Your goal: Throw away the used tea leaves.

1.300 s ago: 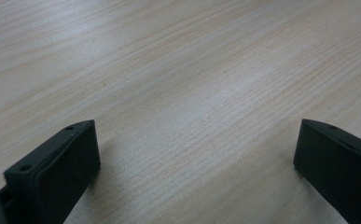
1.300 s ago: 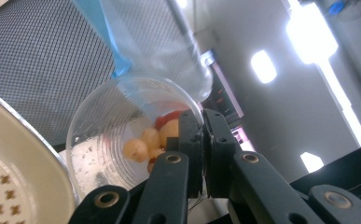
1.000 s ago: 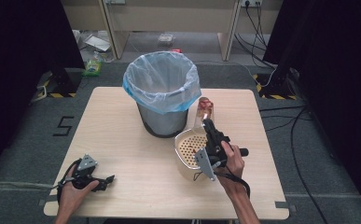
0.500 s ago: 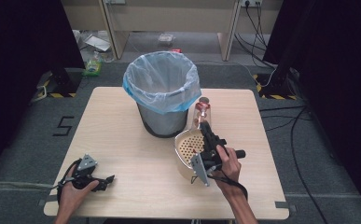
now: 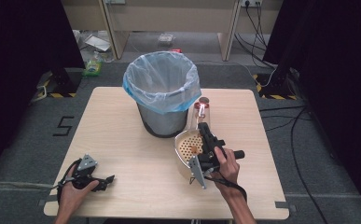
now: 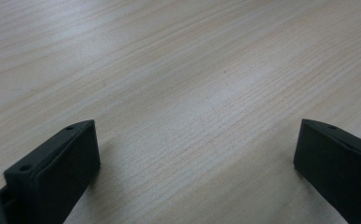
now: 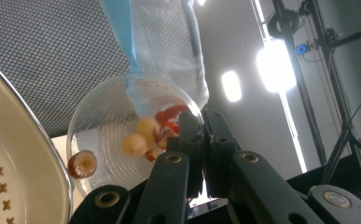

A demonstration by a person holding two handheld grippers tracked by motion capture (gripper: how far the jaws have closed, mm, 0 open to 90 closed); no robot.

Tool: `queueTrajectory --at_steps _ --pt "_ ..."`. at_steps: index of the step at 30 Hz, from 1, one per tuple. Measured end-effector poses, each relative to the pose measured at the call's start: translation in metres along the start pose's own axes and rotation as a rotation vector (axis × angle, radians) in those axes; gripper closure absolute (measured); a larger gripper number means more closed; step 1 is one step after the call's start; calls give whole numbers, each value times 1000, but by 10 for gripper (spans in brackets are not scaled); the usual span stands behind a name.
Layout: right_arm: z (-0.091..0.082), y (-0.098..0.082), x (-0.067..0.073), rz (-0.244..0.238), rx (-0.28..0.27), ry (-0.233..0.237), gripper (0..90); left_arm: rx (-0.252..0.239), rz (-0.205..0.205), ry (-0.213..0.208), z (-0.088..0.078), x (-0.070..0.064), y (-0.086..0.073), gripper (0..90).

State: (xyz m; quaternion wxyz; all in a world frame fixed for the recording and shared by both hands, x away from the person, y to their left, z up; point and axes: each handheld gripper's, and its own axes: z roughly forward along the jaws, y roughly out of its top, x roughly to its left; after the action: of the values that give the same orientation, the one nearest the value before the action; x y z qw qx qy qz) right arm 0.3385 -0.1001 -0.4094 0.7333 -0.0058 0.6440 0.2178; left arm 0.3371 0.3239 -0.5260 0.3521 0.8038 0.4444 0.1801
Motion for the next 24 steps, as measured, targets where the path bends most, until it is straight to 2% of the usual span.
queueTrajectory --at_steps 2,4,5,7,9,10,11,12,13,14,15,16,19,21,22,24 --pt "-1 1 -1 -15 -14 -7 879 0 2 0 0 0 0 0" --pt "-1 -1 -4 19 -2 -15 879 1 0 0 0 0 0 0" --pt "-2 0 -7 -2 -17 -22 879 1 0 0 0 0 0 0" --pt "0 -2 -4 16 7 -4 879 0 0 0 0 0 0 0" --pt "-3 1 -2 5 -11 -12 879 0 0 0 0 0 0 0" --pt "-2 3 -1 -28 -14 -18 879 0 0 0 0 0 0 0" --pt "-2 4 -2 -18 -14 -25 880 0 1 1 0 0 0 0" --pt "-5 6 -3 -33 -41 -42 880 0 0 0 0 0 0 0" --pt "-5 6 -3 -33 -41 -42 880 0 0 0 0 0 0 0" --pt "0 3 -2 -22 -9 -16 879 0 0 -1 0 0 0 0" --pt "-1 3 -2 -11 -16 -21 879 0 0 -1 0 0 0 0" --pt "-4 6 -3 -37 -38 -28 879 0 0 0 0 0 0 0" --pt "-1 4 -2 -14 -14 -21 879 0 0 0 0 0 0 0" --pt "-2 6 -4 -55 -35 -31 879 1 2 0 0 0 0 0" --pt "0 4 -2 -25 -13 -24 879 1 2 0 0 0 0 0" --pt "-2 6 -3 -42 -28 -35 879 1 1 0 0 0 0 0"
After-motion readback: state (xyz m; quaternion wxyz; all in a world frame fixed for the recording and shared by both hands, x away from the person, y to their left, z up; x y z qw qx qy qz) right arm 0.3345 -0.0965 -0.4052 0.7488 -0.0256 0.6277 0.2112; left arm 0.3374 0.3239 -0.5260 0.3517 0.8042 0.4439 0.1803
